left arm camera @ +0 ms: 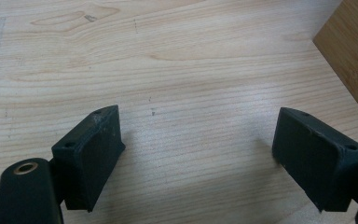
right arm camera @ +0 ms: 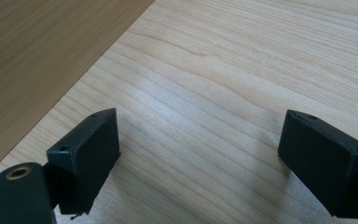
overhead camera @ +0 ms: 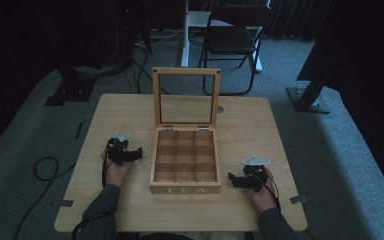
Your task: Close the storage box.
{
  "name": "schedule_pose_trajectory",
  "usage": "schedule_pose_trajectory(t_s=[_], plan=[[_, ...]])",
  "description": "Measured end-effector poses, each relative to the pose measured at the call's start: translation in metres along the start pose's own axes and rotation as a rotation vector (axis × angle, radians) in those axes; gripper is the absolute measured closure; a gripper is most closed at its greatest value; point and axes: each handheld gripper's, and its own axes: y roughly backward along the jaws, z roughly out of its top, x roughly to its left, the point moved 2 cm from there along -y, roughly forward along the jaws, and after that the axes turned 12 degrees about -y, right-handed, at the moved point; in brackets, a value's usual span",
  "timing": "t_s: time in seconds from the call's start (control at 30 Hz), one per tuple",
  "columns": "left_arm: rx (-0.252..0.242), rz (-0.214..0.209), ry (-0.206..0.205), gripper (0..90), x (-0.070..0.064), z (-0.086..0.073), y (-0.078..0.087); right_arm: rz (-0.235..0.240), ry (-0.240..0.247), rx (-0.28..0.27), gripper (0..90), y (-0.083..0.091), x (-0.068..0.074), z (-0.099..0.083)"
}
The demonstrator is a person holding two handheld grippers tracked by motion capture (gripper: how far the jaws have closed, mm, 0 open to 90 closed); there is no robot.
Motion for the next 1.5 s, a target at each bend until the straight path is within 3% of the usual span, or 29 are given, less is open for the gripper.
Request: schedule_pose_trajectory(t_s=[0.13,0.37,0.5,0.67,0.7,0.77,1.0,1.23,1.5], plan=[[0.002,0.013,0.014,17.6,0.0,0.0,0.0,0.0,0.0,0.0,12.0,0.0,0.0,0.0],[0.006,-0.018,-0.016,17.5,0.002,0.004,-0.003,-0.001,-0.002,-0.001,12.2,0.001,0.0,-0.001],[0.019,-0.018,-0.011,18.5,0.003,0.006,-0.003,-0.002,-0.005,-0.001,12.2,0.001,0.0,-0.001],[0.031,-0.014,-0.004,26.0,0.006,0.008,-0.002,-0.002,-0.005,-0.001,12.2,0.001,0.0,-0.001],[0.03,-0.013,0.0,31.1,0.007,0.008,-0.001,-0.002,-0.005,-0.001,12.1,0.001,0.0,-0.001],[0.026,-0.027,0.028,35.2,0.011,0.008,-0.001,-0.002,-0.005,-0.001,12.2,0.001,0.0,-0.001],[0.023,-0.075,0.063,32.4,0.017,0.01,0.0,-0.004,-0.006,-0.002,12.4,0.001,0.001,-0.001],[-0.017,-0.122,0.074,30.0,0.022,0.02,0.006,-0.006,-0.007,-0.003,12.4,0.001,0.001,-0.001],[-0.046,-0.115,0.036,29.3,0.025,0.036,0.014,-0.007,-0.007,-0.003,12.4,0.001,0.001,-0.001]])
